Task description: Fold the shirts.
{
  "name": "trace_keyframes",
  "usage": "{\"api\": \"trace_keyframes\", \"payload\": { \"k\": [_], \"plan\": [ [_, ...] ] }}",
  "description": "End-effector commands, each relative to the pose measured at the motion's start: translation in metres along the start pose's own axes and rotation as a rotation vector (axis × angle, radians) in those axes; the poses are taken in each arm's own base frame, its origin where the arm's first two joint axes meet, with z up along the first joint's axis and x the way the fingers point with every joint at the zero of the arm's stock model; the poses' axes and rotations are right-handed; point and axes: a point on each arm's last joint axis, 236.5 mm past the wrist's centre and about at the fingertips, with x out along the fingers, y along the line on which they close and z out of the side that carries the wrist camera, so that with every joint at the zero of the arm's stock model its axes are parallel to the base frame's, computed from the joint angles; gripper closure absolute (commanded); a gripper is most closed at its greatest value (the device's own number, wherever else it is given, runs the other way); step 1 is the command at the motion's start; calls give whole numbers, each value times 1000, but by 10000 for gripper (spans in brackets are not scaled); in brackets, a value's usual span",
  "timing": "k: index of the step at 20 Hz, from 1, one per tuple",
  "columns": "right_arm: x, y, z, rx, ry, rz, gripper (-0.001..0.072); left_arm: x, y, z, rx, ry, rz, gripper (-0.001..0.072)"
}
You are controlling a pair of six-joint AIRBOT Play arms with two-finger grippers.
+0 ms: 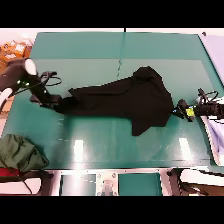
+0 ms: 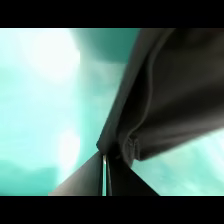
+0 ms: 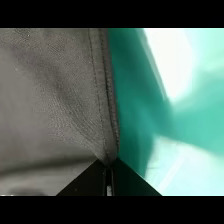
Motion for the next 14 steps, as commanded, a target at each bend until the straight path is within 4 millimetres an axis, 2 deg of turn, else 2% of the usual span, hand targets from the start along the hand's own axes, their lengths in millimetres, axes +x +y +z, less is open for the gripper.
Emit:
{"api": "trace_keyframes", "payload": {
  "k": [1, 3, 4, 5, 6, 9, 10, 11, 12, 14],
  "plan": [
    [2, 9, -12, -30, 48, 22, 699, 29, -35, -9, 76, -49, -314, 676],
    [5, 14, -20, -43, 80, 29, 699, 58, -31, -17, 60, -48, -307, 675],
    [5, 16, -22, -47, 91, 32, 698, 63, -24, -20, 65, -42, -277, 605],
    [5, 17, -24, -48, 99, 35, 698, 60, -17, -19, 69, -44, -252, 266],
    [5, 17, -26, -48, 107, 37, 698, 51, -8, -13, 60, -61, -242, 70],
    [5, 18, -29, -49, 117, 39, 699, 4, 30, 13, -48, -174, -229, 67],
    [5, 18, -29, -49, 117, 39, 698, -9, 36, 18, -66, -201, -244, 66],
    [5, 18, -29, -49, 116, 39, 698, -15, 34, 18, -71, -210, -274, 65],
    [5, 18, -28, -49, 115, 38, 698, -14, 28, 14, -62, -191, -292, 66],
    [5, 18, -28, -48, 113, 38, 698, 3, 6, 2, -23, -120, -312, 66]
  ]
}}
